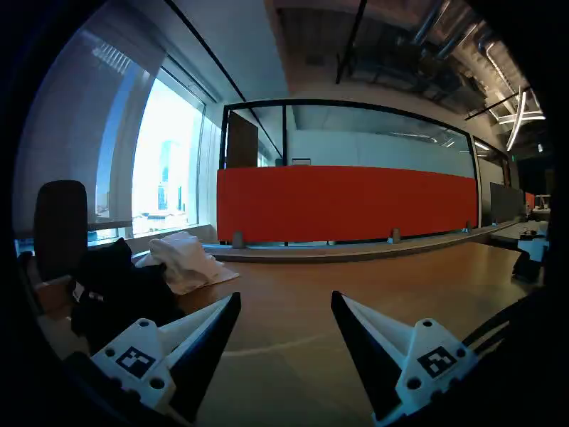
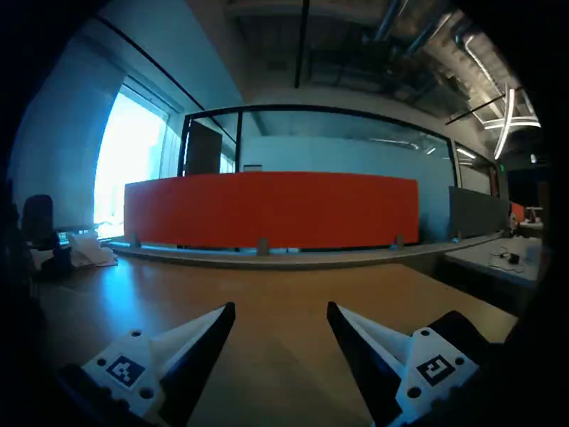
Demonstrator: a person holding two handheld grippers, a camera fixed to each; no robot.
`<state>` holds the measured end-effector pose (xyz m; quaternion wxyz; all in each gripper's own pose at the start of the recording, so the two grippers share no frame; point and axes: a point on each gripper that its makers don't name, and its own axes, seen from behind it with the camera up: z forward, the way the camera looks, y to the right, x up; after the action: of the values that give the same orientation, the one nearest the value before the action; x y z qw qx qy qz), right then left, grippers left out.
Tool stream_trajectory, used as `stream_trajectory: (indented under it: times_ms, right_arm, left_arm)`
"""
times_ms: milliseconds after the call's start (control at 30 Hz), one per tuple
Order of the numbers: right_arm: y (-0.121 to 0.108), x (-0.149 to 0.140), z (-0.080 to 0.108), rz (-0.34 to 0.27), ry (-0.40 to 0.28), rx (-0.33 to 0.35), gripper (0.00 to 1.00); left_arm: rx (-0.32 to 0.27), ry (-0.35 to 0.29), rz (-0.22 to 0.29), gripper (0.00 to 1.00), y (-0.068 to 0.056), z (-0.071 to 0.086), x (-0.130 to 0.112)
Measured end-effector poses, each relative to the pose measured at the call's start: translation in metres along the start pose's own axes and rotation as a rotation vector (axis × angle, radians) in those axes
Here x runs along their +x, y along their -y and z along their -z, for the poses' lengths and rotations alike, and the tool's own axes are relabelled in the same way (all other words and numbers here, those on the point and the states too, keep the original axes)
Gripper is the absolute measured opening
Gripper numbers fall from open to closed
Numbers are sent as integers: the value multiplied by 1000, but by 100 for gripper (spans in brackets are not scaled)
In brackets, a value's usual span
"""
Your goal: Fold towel
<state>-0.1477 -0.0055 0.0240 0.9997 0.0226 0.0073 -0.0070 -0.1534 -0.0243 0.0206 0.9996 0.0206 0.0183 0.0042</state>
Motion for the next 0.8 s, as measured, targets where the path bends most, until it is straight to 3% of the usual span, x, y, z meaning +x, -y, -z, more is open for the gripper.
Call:
stream_trajectory:
  times_ms: [800]
  right_arm:
    - [1, 5, 3, -1, -16, -3, 100]
  left_arm:
    - [0, 0, 0, 94, 0, 0, 0]
